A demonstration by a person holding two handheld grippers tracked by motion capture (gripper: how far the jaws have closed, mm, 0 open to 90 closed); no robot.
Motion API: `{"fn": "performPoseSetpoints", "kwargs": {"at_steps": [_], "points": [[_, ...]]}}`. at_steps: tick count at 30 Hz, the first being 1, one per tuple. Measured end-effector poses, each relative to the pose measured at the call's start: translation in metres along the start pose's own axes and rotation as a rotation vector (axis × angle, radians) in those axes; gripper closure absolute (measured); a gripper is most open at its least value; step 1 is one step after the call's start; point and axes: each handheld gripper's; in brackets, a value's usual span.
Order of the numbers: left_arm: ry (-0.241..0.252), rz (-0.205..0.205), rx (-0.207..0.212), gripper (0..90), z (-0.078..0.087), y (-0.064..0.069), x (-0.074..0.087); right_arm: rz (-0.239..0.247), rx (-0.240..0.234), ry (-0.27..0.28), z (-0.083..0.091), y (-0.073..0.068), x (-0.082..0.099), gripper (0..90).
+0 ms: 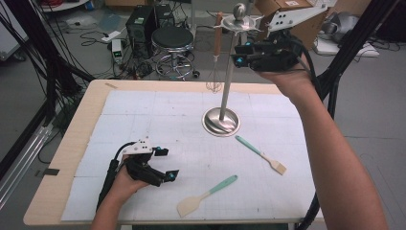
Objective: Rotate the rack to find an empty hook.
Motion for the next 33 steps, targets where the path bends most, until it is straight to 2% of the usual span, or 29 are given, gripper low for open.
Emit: {"fn": "performPoseSetpoints", "kwargs": {"at_steps": [3,4,8,9,10,12,13,15,28,33], "points": [[-0.001,0.003,0.0,6.2,-0.001,0.0,0.0,0.001,-0.016,0.024,0.001,0.002,0.007,59.0],[-0.001,0.0,0.002,6.2,-0.001,0.0,0.0,-0.023,-0.031,0.016,0.001,0.001,0.009,58.1],[-0.003,0.004,0.0,6.2,0.0,0.0,0.0,-0.027,-0.043,0.024,0.002,0.001,0.019,53.4],[-0.002,0.004,0.0,6.3,-0.001,0.0,0.0,-0.017,-0.041,0.022,0.001,0.002,0.023,51.9],[-0.001,0.002,0.002,6.3,-0.001,0.0,0.0,-0.032,-0.048,0.023,0.001,0.0,0.026,51.2],[-0.003,0.001,0.0,6.2,-0.001,0.001,0.0,-0.028,-0.044,0.028,0.002,0.0,0.032,49.9],[-0.003,0.0,0.0,6.2,-0.001,0.001,0.0,-0.046,-0.049,0.024,0.003,-0.002,0.036,49.0],[-0.005,0.002,-0.002,6.2,-0.001,0.001,0.001,-0.041,-0.044,0.027,0.003,-0.002,0.042,48.0],[-0.008,0.002,-0.002,6.2,-0.002,0.0,0.001,-0.127,-0.034,-0.009,0.003,-0.014,0.09,40.4],[-0.01,0.003,-0.002,6.2,-0.002,0.001,0.001,-0.177,-0.039,-0.035,0.001,-0.02,0.108,38.5]]}}
Point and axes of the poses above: each handheld gripper's, and its own axes: z roughly backward along the jaws, x roughly out of its underside, y roughly to its right, and after that the axes turned 10 degrees about z, right-handed
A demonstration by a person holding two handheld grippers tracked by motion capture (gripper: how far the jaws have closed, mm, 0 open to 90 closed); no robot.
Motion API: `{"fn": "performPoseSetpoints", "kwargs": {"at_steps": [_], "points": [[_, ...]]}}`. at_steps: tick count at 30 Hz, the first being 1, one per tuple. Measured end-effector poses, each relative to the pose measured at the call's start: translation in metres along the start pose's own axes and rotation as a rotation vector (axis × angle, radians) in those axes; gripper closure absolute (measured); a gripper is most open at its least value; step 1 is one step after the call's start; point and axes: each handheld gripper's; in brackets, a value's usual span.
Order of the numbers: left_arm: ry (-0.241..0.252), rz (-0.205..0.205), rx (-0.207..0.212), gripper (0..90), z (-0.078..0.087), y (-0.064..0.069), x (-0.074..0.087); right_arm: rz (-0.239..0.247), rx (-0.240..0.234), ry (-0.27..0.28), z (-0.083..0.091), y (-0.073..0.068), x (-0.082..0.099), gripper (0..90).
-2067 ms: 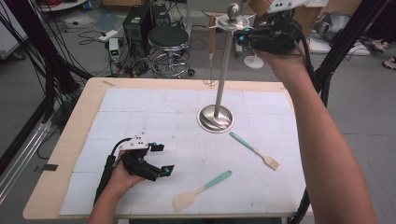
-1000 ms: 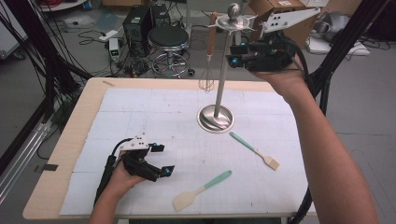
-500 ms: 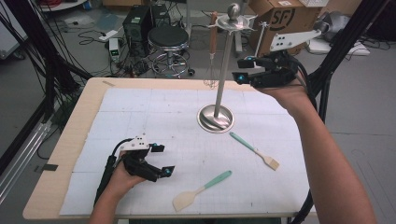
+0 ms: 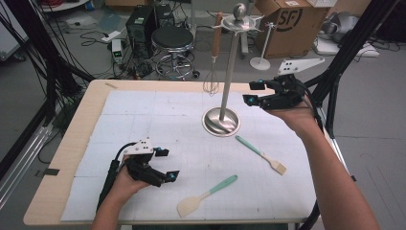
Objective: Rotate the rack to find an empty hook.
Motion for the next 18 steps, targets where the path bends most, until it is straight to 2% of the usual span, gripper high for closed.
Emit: {"fn": "performPoseSetpoints", "kwargs": {"at_steps": [6,11,14,18], "points": [[-0.007,0.002,0.004,6.2,-0.001,0.001,0.001,-0.025,0.008,-0.036,-0.004,-0.005,0.014,35.7],[-0.003,0.0,0.004,6.2,0.0,0.0,0.0,-0.023,0.003,-0.061,-0.006,-0.011,0.021,30.1],[-0.004,0.0,0.002,6.2,0.0,0.001,0.0,-0.018,0.0,-0.052,-0.008,-0.015,0.028,27.9],[-0.004,-0.001,0.0,6.2,0.0,0.001,0.0,-0.036,-0.015,-0.067,-0.011,-0.022,0.04,22.9]]}}
Point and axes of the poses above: each handheld gripper's, and its own axes: z roughly backward along the jaws, x roughly out of its underside, y roughly to its right, and after that the axes turned 10 degrees about z, right-handed
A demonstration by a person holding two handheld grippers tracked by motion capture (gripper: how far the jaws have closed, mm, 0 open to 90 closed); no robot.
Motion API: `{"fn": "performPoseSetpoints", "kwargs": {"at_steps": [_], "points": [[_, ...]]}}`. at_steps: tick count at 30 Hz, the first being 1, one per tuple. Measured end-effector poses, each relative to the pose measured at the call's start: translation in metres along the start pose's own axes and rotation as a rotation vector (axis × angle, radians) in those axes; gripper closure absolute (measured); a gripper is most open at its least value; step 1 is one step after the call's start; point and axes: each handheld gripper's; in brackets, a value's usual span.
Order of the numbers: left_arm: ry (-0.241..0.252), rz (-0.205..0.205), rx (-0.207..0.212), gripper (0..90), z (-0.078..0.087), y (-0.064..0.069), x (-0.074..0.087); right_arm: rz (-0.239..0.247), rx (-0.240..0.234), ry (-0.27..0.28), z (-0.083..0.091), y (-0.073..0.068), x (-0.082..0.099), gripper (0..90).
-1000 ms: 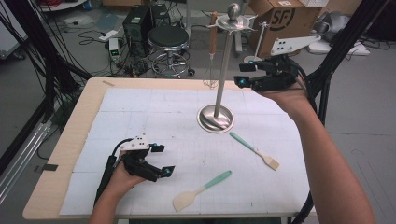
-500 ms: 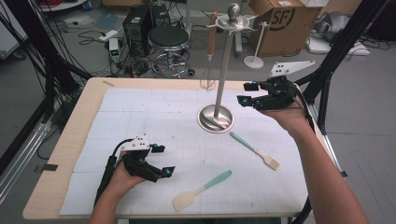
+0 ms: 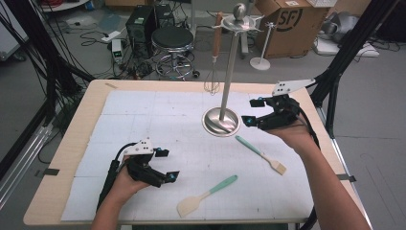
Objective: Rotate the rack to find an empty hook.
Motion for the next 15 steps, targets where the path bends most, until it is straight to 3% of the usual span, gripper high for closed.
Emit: {"fn": "performPoseSetpoints", "kwargs": {"at_steps": [8,15], "points": [[-0.002,-0.013,-0.011,6.3,0.0,0.001,0.0,-0.007,-0.026,-0.022,-0.009,-0.019,0.028,16.8],[0.003,-0.014,-0.016,6.2,0.001,0.002,0.0,-0.004,-0.019,-0.03,-0.013,-0.034,0.052,14.3]]}}
Point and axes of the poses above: each handheld gripper's, and its own axes: z roughly backward along the jaws, x roughly out of its underside, y roughly to its right, and after that the axes turned 10 degrees about z, right-handed
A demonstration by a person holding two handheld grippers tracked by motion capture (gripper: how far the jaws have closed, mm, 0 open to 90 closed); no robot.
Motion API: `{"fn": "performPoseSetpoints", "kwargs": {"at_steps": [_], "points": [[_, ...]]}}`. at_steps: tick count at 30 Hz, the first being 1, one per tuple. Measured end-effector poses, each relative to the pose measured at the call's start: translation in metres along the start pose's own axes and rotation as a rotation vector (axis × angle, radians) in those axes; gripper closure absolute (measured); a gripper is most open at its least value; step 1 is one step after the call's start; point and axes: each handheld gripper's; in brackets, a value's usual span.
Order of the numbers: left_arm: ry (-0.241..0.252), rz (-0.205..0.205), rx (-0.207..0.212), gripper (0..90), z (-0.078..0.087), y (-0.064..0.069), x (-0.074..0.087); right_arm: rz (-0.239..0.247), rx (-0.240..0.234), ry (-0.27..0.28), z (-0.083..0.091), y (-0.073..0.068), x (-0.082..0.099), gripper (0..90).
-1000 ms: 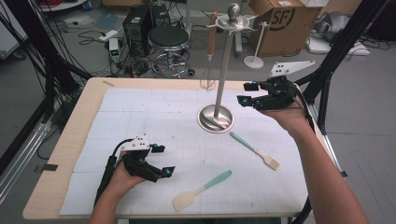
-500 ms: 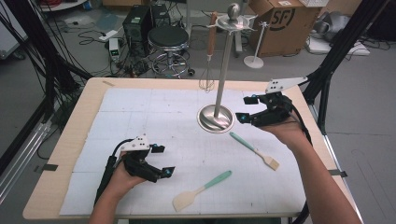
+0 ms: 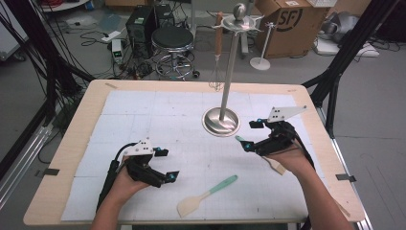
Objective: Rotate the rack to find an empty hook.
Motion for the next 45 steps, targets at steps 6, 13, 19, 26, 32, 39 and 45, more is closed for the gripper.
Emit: {"fn": "performPoseSetpoints", "kwargs": {"at_steps": [6,13,19,26,32,39,45], "points": [[0.001,-0.003,-0.007,6.2,0.0,0.001,0.0,-0.004,0.014,-0.022,-0.001,-0.008,0.015,10.7],[-0.002,-0.009,-0.006,6.2,0.0,0.001,0.0,-0.023,-0.043,-0.001,-0.004,-0.014,0.029,9.3],[-0.004,-0.009,-0.005,6.2,0.0,0.001,0.0,-0.068,-0.036,-0.006,-0.008,-0.018,0.042,9.3],[-0.005,-0.005,-0.003,6.2,-0.001,0.001,0.0,-0.124,-0.041,0.002,-0.01,-0.02,0.06,9.3],[-0.007,-0.006,0.003,6.2,-0.001,0.001,0.0,-0.133,-0.043,-0.024,-0.015,-0.023,0.07,2.3],[-0.007,-0.006,0.002,6.2,-0.001,0.001,0.0,-0.145,-0.053,-0.017,-0.016,-0.026,0.076,2.2],[-0.01,-0.005,0.002,6.2,-0.001,0.001,0.0,-0.145,-0.037,-0.001,-0.015,-0.029,0.081,2.2]]}}
Point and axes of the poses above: each handheld gripper's, and its own axes: z roughly backward along the jaws, x roughly out of its underside, y roughly to its right, and after that the axes turned 10 degrees about z, right-handed
